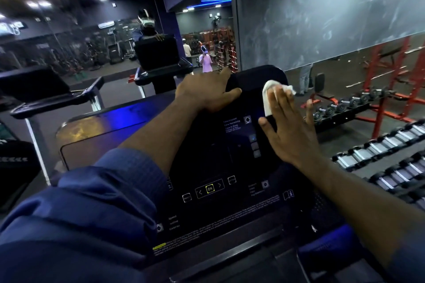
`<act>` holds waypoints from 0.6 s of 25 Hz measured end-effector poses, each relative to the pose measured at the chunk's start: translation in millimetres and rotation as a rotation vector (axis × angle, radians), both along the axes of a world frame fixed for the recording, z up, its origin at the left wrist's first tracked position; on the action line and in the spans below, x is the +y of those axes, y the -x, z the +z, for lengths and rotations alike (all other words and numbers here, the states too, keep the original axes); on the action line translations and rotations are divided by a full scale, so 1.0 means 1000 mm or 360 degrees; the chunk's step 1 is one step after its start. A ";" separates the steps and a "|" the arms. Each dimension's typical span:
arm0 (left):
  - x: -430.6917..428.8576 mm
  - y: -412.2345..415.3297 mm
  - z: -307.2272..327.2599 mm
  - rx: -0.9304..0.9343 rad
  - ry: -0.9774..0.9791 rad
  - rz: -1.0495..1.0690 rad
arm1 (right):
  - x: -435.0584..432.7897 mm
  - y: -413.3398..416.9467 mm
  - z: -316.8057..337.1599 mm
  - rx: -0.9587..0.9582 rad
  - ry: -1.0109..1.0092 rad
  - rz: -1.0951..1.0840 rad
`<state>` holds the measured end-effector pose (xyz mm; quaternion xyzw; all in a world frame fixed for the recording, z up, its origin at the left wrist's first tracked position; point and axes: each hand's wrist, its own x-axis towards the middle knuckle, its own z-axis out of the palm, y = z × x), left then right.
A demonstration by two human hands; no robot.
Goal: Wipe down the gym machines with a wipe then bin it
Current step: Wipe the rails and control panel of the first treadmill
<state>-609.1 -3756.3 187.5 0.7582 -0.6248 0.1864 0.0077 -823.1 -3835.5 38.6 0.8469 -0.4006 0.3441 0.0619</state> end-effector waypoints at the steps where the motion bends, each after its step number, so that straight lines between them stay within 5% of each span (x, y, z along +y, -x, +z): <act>1: 0.000 -0.001 0.000 0.0005 0.0008 -0.0001 | 0.001 -0.008 0.006 -0.0118 -0.0120 -0.0001; 8: 0.005 0.001 -0.001 -0.0043 0.0064 -0.0060 | 0.011 -0.005 -0.010 0.0048 0.0153 -0.0064; 12: 0.006 0.003 0.000 -0.0055 0.0084 -0.0070 | 0.013 -0.029 0.011 -0.0245 -0.0191 0.0101; 15: 0.007 0.004 -0.001 -0.0083 0.0106 -0.0090 | 0.027 -0.015 -0.017 0.0020 0.0041 0.0156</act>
